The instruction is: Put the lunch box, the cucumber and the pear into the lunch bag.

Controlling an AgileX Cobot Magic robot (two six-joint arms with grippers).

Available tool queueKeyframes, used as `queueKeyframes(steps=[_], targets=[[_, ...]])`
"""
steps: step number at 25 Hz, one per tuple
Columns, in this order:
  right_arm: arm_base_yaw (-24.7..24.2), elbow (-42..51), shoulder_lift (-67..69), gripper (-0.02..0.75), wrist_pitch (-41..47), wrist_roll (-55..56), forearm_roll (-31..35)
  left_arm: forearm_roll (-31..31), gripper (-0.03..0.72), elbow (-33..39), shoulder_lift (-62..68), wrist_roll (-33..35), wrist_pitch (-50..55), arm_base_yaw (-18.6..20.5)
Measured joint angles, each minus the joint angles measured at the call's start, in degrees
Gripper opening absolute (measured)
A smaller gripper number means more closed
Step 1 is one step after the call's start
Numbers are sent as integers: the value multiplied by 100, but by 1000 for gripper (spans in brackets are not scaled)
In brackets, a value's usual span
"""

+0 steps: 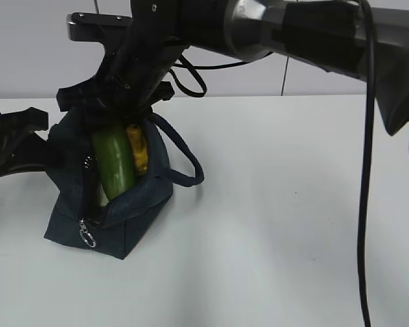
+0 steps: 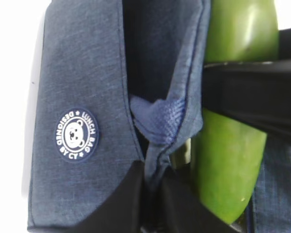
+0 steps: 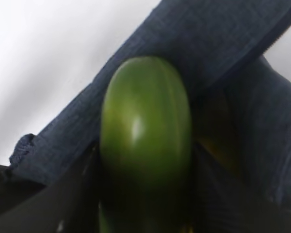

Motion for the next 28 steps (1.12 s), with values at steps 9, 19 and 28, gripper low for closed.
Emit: queueKeyframes(steps=[9,19,28], targets=[[0,0,0,433,187,9,0,31,1,0,0,0,-12,0],[4,0,-554,444,469,9,-578,254,1,0,0,0,-199,0],[4,-12,-664,445,983,9,-867,248,1,0,0,0,-293,0]])
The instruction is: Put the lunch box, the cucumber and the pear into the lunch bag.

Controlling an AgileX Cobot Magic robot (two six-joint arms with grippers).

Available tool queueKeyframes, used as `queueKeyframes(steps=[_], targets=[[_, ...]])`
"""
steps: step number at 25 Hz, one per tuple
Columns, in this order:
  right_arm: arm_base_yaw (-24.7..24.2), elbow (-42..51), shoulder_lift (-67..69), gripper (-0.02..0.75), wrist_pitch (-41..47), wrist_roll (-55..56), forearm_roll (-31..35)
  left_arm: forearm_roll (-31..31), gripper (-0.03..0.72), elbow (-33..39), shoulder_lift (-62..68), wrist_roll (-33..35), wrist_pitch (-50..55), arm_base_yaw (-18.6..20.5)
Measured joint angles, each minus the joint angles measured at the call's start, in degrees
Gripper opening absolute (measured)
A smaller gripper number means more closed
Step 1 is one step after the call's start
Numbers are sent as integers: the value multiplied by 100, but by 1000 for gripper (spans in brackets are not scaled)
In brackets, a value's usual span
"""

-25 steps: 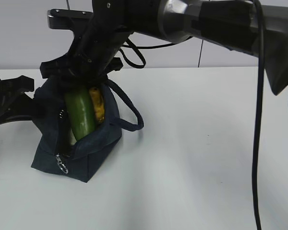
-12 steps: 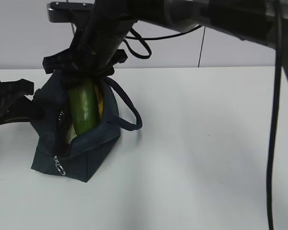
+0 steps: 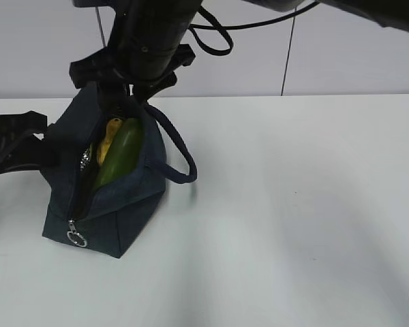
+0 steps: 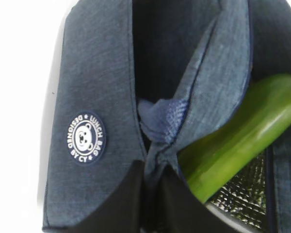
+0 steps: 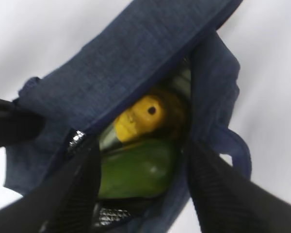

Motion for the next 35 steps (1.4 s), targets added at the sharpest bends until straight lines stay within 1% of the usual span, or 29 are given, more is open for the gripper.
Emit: queueKeyframes(steps=[5,6,8,17,21,25,29,32,35], targets=[[9,0,-161,445,734,199,-926,0,1,0,0,0,32,0],[9,0,-181,445,902,269,-1068,0,1,0,0,0,37,0],[9,0,-184,445,1089,351,-1143,0,1,0,0,5,48,0],[9,0,-150,445,1104,527,-364,0,1,0,0,5,53,0],[9,0,57,448,1130,548,-265,0,1,0,0,5,55,0],[9,0,303,475,1156,548,-112,0,1,0,0,5,60,0],[9,0,458,469,1159,548,-22,0,1,0,0,5,65,0],[9,0,467,382,1159,548,-45,-5,1,0,0,5,65,0],[9,0,467,214,1159,548,-92,-11,1,0,0,5,65,0]])
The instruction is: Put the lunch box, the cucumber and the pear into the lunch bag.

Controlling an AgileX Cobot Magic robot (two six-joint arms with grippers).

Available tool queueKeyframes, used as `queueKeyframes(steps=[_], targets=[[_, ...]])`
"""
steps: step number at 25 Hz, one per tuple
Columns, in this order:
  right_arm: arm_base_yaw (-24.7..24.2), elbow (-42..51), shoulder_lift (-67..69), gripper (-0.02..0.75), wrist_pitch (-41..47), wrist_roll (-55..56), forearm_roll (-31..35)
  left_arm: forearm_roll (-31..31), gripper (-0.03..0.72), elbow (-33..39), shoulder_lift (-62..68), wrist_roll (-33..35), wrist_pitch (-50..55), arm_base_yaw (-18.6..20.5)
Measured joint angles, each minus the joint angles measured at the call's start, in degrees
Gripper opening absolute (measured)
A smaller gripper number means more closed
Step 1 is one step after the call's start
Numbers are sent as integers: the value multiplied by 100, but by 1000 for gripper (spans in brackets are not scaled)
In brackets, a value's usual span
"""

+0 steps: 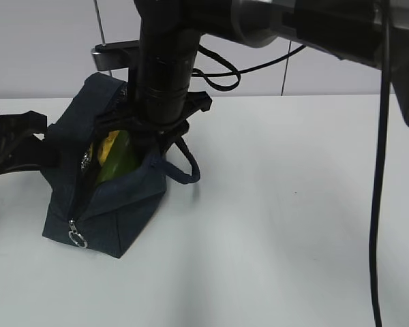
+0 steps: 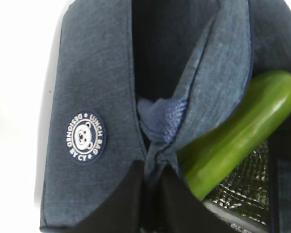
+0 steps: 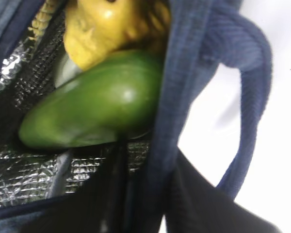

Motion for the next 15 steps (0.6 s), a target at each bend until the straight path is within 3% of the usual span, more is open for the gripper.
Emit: queueKeyframes(steps=[5,10,15], targets=[[0,0,0,22,0,0,-250,-19,1,0,0,0,5,0],[0,0,0,5,22,0,-948,-52,1,0,0,10,95,-106],[-56,0,-359,4,48,45,-1346,-174,1,0,0,17,129,-588]])
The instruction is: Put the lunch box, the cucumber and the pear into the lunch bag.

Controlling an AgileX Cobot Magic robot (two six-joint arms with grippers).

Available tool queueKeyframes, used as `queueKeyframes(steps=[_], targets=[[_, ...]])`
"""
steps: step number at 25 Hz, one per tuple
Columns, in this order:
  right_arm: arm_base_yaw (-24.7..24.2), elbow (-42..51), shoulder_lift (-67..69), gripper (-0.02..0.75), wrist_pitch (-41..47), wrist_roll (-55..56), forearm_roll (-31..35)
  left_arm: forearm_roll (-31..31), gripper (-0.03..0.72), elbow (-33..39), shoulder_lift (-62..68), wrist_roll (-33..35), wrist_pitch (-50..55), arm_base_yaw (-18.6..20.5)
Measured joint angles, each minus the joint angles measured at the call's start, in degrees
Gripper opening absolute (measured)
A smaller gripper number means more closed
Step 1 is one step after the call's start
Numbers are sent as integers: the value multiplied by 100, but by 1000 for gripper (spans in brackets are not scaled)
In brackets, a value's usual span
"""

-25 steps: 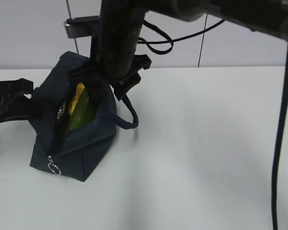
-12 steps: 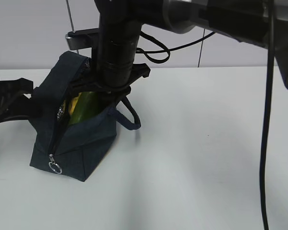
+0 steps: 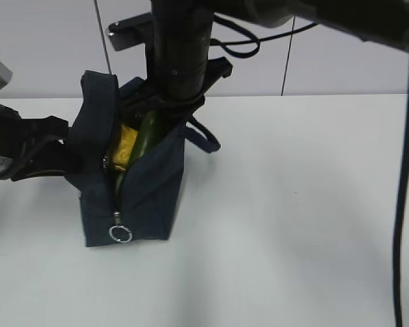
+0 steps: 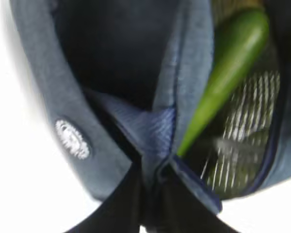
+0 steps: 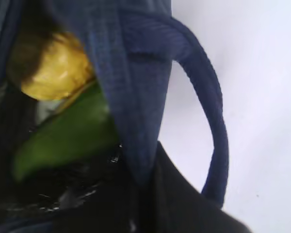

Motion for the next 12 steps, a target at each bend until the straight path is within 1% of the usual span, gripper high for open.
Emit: queueKeyframes(steps=[3,6,9,12], targets=[[-100,0,-354,4,61,8,-181,-305,1,0,0,106,-1,-368],[-221,60,-601,4,119,13,-228,-664,1,0,0,238,-53,-672],[-292,330,-862,4,146,21,-299,-880,1,0,0,393,-95,-877],[-292,829,-987,4,146,2,-357,-879,1,-13,0,436,-95,-1011]])
